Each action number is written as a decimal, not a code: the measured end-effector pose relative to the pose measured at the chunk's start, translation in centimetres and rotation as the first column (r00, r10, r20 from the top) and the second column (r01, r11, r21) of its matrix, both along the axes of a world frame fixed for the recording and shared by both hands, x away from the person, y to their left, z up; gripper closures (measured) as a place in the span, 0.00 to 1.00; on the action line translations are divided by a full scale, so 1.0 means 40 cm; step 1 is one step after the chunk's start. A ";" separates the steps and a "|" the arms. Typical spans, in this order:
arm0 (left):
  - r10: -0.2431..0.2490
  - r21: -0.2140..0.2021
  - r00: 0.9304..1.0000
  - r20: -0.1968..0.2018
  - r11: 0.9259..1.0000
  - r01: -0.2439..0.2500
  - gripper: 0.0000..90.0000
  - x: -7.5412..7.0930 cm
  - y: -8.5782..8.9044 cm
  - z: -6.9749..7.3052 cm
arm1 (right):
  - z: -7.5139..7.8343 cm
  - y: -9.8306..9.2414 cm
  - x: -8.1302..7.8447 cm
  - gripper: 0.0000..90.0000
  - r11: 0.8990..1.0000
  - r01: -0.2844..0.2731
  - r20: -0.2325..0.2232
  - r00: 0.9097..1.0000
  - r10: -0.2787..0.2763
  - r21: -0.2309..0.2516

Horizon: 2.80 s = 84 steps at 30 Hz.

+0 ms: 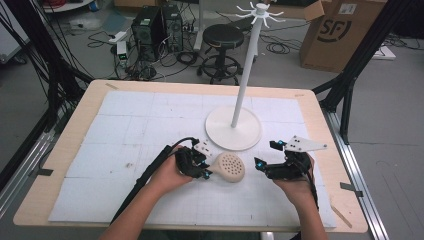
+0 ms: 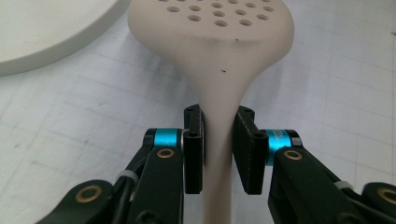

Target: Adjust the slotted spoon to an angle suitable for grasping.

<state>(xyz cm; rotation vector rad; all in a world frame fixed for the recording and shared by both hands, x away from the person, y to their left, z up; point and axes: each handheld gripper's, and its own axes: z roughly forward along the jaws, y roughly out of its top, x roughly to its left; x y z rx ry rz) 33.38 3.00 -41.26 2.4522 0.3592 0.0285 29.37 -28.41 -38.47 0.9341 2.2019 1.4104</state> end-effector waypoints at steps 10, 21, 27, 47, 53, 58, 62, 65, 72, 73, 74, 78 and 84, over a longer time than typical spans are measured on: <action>0.030 -0.006 0.999 0.024 1.000 -0.029 0.66 -0.008 0.068 0.021 | 0.000 -0.001 -0.001 0.16 1.000 0.004 -0.001 1.000 -0.004 -0.003; 0.078 0.001 0.997 0.011 0.997 -0.078 0.60 -0.042 0.184 0.000 | -0.002 0.002 0.000 0.16 1.000 0.005 0.000 1.000 -0.005 -0.014; 0.024 0.017 1.000 0.017 1.000 -0.024 0.82 -0.046 0.156 -0.018 | -0.001 0.004 0.000 0.16 1.000 0.007 0.002 1.000 -0.007 -0.016; -0.067 -0.023 0.997 0.025 0.997 0.068 0.84 -0.002 -0.031 -0.021 | 0.006 -0.005 -0.001 0.16 1.000 0.010 0.005 1.000 -0.010 0.005; -0.073 -0.041 0.997 0.038 0.996 0.075 0.80 -0.002 -0.069 -0.021 | 0.006 -0.009 0.000 0.16 1.000 0.009 0.004 1.000 -0.009 0.012; -0.037 -0.017 0.999 0.036 0.999 0.038 0.64 -0.004 -0.050 -0.018 | 0.006 -0.012 -0.001 0.16 1.000 0.011 0.010 1.000 -0.011 0.011; -0.012 0.001 0.999 0.043 1.000 0.011 0.57 -0.013 0.002 -0.020 | 0.007 -0.015 -0.003 0.16 1.000 0.011 0.010 1.000 -0.011 0.012; 0.023 -0.008 0.999 0.028 1.000 -0.023 0.55 -0.020 0.060 -0.021 | 0.006 -0.016 -0.004 0.16 1.000 0.014 0.008 1.000 -0.014 0.010; 0.017 -0.009 1.000 0.026 1.000 -0.017 0.61 -0.052 0.100 -0.030 | 0.005 -0.013 -0.004 0.16 1.000 0.017 0.005 1.000 -0.017 0.006; 0.006 0.011 0.999 0.051 1.000 -0.006 0.66 -0.058 0.101 -0.039 | 0.004 -0.013 -0.003 0.16 1.000 0.016 0.002 1.000 -0.016 0.003; -0.012 0.007 0.998 0.055 1.000 0.012 0.69 -0.057 0.102 -0.037 | 0.004 -0.012 -0.002 0.16 1.000 0.016 0.004 1.000 -0.016 0.002; -0.021 0.001 0.997 0.077 1.000 0.021 0.76 -0.055 0.089 -0.038 | 0.003 -0.010 -0.002 0.16 1.000 0.013 0.003 1.000 -0.013 -0.001; -0.029 -0.016 0.998 0.064 0.999 0.030 0.76 -0.034 0.056 -0.041 | 0.001 -0.005 0.002 0.16 1.000 0.010 0.000 1.000 -0.010 -0.002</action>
